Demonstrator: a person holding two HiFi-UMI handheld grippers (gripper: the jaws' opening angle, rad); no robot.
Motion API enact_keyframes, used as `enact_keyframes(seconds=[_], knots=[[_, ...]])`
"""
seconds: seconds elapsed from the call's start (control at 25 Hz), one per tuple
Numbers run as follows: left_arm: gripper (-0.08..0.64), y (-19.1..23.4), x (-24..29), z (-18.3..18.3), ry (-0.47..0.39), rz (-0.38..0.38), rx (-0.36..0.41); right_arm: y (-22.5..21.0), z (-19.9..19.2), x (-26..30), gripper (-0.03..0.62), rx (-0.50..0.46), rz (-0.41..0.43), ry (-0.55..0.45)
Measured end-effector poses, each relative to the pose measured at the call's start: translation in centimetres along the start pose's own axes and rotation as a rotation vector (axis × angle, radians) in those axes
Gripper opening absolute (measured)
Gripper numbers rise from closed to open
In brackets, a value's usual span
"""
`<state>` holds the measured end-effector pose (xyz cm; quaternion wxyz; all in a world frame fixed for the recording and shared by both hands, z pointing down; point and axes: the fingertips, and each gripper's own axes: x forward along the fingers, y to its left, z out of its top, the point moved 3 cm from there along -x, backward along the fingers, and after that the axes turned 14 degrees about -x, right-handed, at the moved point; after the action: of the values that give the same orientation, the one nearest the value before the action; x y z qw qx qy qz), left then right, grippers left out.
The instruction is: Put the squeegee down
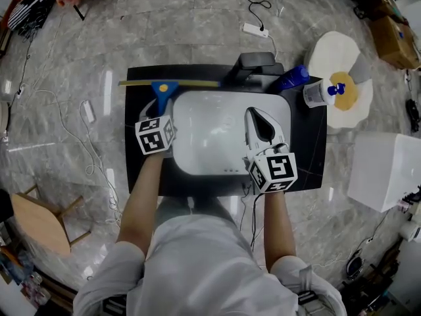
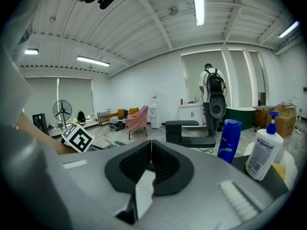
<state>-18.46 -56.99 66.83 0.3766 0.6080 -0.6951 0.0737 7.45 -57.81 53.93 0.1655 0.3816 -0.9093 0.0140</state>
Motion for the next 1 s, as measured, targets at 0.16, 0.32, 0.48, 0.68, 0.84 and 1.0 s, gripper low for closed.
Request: enact_keyframes(seconds=[0.16,0.32,0.48,0.68,0.84,1.0], knots=[[0.132,0.4,0.9,-0.7,0.019,0.021,-0.021,-0.6,-0.6,0.3,0.005,-0.001,-0.002,0.02],[0.132,0.7,1.3,-1.4,0.05,0.025,-0.024,-0.8,-0.8,0.5,0.005,0.002,0.0,0.03],[0.132,1.0,1.7,-1.9,0.074,0.033,-0.035,-0.8,-0.8,0.8,0.005,-0.006,0.007,0.032],[0.132,1.1,1.6,-1.8,0.073,0.035,-0.033,-0.5,-0.7,0.9,0.005,-0.007,0.011,0.037],[0.132,1.1,1.8,-1.8,0.073,0.036,-0.027,-0.2,-0.9,1.1,0.005,-0.01,0.016,0.04],[0.149,0.9,1.7,-1.9,0.076,0.025,-0.026,0.1,-0.9,0.8,0.005,-0.014,0.019,0.04]])
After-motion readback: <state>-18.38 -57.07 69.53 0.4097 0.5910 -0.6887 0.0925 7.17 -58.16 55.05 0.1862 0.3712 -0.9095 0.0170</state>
